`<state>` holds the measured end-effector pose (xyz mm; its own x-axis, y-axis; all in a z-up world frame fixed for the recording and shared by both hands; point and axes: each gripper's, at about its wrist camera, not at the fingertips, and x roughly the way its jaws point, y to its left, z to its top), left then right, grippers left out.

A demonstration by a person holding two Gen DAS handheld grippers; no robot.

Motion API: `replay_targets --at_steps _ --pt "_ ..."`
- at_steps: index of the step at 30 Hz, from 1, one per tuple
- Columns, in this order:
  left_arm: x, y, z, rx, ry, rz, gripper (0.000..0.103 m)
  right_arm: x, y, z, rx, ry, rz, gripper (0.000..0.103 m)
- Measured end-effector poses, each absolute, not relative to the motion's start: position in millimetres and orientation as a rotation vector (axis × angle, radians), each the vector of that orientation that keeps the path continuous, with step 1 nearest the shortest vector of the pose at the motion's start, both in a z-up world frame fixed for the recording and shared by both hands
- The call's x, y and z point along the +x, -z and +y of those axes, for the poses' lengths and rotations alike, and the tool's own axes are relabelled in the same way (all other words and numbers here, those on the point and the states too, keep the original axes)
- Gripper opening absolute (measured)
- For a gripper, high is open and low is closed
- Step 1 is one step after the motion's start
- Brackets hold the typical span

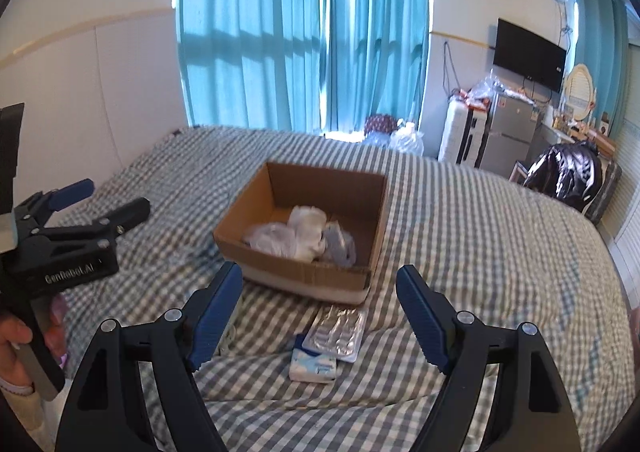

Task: Organize objects
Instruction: 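Grasp the blue tissue pack with the right gripper while the left grasps the star toy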

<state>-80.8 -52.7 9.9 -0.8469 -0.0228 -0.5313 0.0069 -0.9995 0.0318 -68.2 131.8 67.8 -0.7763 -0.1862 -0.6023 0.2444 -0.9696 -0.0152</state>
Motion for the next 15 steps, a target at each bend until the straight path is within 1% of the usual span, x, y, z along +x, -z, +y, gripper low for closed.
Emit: replay_targets --at_steps 5,9,12,15 --pt "-97 48 -66 0.992 2.953 0.069 0.103 -96 -10 130 1.071 2.7 0.134 0.079" --pt "-109 92 -65 1.131 2.909 0.062 0.103 -112 35 129 1.215 2.66 0.133 0.079" --pt "-119 125 -62 1.265 2.85 0.033 0.103 -121 76 126 1.378 2.582 0.118 0.079" --pt "-126 141 -64 1.338 2.808 0.054 0.102 -124 107 121 1.502 2.505 0.111 0.079"
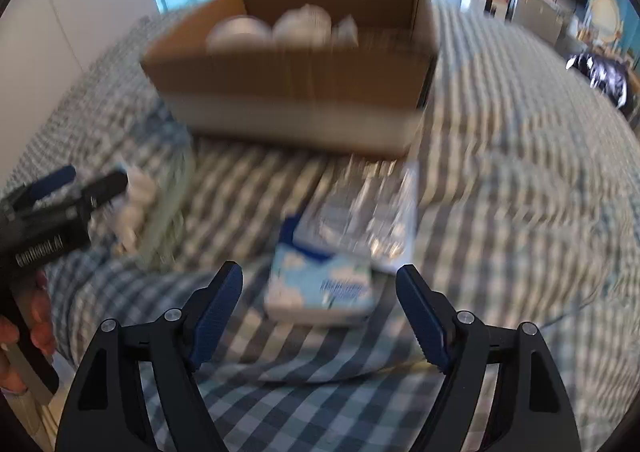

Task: Organize objects
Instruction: 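Grasp the blue tissue pack with the right gripper while the left grasps the star toy, then carry the toy and tissue pack over the box and release both inside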

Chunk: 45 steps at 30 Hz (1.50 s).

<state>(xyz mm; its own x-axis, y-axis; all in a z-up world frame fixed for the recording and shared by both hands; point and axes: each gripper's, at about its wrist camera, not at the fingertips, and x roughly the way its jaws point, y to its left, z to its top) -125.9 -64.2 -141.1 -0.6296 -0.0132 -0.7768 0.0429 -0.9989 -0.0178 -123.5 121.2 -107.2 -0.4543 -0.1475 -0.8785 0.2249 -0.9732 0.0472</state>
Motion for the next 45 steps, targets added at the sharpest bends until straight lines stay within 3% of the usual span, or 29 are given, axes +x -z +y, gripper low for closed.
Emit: replay_targets --at_steps 4,7,10,11,18,32,45 --pt "-131 153 -61 1.412 2.814 0.073 0.099 -123 112 119 1.505 2.478 0.116 0.072" --pt "-134 171 -55 1.523 2.781 0.057 0.078 -124 117 122 1.528 2.469 0.107 0.056" --pt "-134 176 -53 1.552 2.777 0.045 0.063 -122 117 125 1.521 2.464 0.101 0.055" --pt "-133 174 -53 1.553 2.785 0.054 0.049 -120 117 125 1.518 2.463 0.107 0.055" --pt "-116 166 -49 1.521 2.783 0.01 0.049 -102 100 112 1.492 2.472 0.174 0.054" --pt "-61 123 -55 1.381 2.867 0.087 0.049 -40 40 114 1.364 2.508 0.156 0.054" --pt "-52 30 -61 1.132 3.009 0.137 0.049 -32 -47 128 1.099 2.644 0.145 0.054"
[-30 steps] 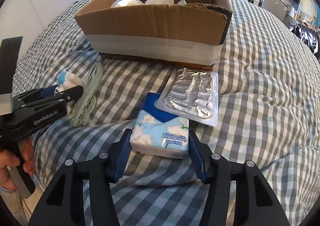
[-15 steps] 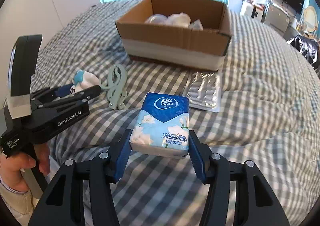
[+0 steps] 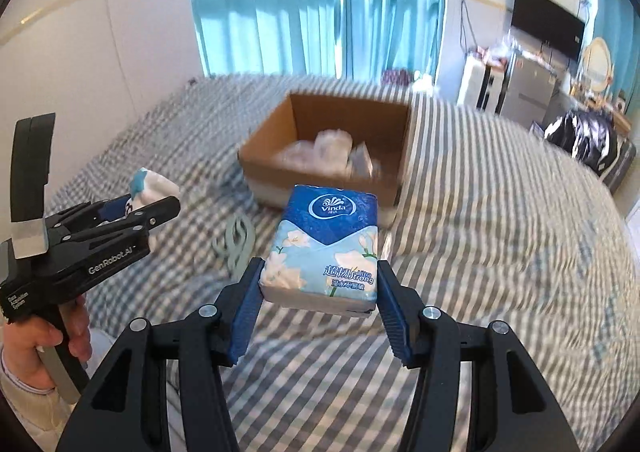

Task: Organize objects
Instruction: 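Carry the toy and tissue pack over the box and release both inside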

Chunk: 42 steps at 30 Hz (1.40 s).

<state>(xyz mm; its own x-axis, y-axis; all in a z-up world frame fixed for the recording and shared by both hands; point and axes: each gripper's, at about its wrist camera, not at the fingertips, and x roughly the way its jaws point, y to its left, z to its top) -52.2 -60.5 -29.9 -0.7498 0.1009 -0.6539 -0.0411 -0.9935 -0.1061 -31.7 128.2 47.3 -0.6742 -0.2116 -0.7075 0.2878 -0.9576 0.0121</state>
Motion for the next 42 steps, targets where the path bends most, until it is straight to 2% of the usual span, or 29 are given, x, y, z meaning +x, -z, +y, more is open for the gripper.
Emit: replay_targets --at_steps 7,14,20,25,30,37,39,40,42 --pt "-92 -24 -48 -0.924 -2.878 -0.111 0.049 -74 -99 129 0.936 2.688 0.178 0.054" --pt "-166 -40 -30 -0.874 -2.873 -0.074 0.049 -143 -118 129 0.862 2.702 0.176 0.054" --pt "-234 -20 -13 -0.908 -2.864 -0.028 0.049 -219 -100 130 0.888 2.708 0.132 0.054" --pt "-273 22 0 -0.995 -2.821 0.028 0.049 -271 -65 130 0.962 2.679 0.077 0.054" --pt "-293 60 9 -1.065 -2.787 0.064 0.049 -293 -31 126 1.021 2.661 0.084 0.054" --pt "-291 75 11 -1.102 -2.771 0.075 0.049 -298 -15 125 1.026 2.642 0.042 0.055" --pt "-287 71 10 -1.098 -2.777 0.079 0.053 -293 -22 130 0.998 2.651 0.011 0.057" --pt "-285 66 11 -1.091 -2.782 0.086 0.057 -289 -28 132 0.982 2.658 -0.001 0.065" --pt "-280 55 10 -1.071 -2.803 0.093 0.08 -282 -41 136 0.944 2.685 -0.027 0.074"
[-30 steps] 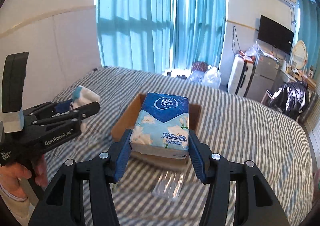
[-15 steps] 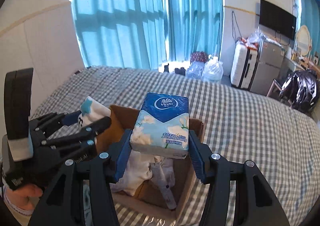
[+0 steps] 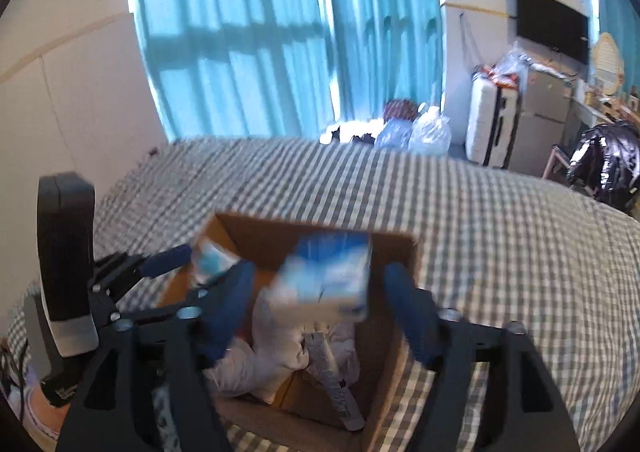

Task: Organize objects
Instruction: 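Carry the toy and tissue pack over the box and release both inside, then grasp the foil blister tray with the right gripper while the left grasps the green hanger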

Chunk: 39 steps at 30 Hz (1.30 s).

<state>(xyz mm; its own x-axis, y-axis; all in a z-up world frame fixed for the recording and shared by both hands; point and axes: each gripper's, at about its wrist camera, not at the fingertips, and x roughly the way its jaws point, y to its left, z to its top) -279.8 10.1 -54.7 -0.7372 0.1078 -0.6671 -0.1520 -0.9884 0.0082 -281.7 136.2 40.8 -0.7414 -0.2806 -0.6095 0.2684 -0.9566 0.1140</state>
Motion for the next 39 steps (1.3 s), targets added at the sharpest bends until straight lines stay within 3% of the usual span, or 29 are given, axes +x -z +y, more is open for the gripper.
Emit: replay_targets --at_steps 2,4,6,8,12,18,25,33,39 --pt "-267 35 8 -1.021 -2.839 0.087 0.087 -270 -60 141 0.905 2.693 -0.042 0.074" --pt "-256 17 7 -0.992 -2.852 0.081 0.088 -255 -79 146 0.865 2.718 -0.032 0.075" --pt "-242 -2 5 -0.962 -2.87 0.071 0.1 -237 -101 149 0.822 2.739 -0.014 0.079" --pt "-223 -23 -1 -0.897 -2.896 0.053 0.103 -214 -124 151 0.779 2.763 0.0 0.081" --pt "-186 -60 -8 -0.827 -2.949 0.079 0.103 -176 -161 154 0.737 2.79 0.019 0.083" --pt "-136 -83 -27 -0.81 -3.0 0.078 0.103 -113 -178 162 0.694 2.834 0.043 0.095" --pt "-102 -45 -56 -0.902 -3.01 -0.031 0.103 -81 -132 166 0.798 2.839 0.043 0.095" --pt "-109 60 -97 -1.17 -3.02 -0.345 0.103 -101 -40 151 0.954 2.816 0.08 0.095" --pt "-126 125 -85 -1.364 -2.992 -0.183 0.103 -136 39 150 1.164 2.758 0.076 0.095"
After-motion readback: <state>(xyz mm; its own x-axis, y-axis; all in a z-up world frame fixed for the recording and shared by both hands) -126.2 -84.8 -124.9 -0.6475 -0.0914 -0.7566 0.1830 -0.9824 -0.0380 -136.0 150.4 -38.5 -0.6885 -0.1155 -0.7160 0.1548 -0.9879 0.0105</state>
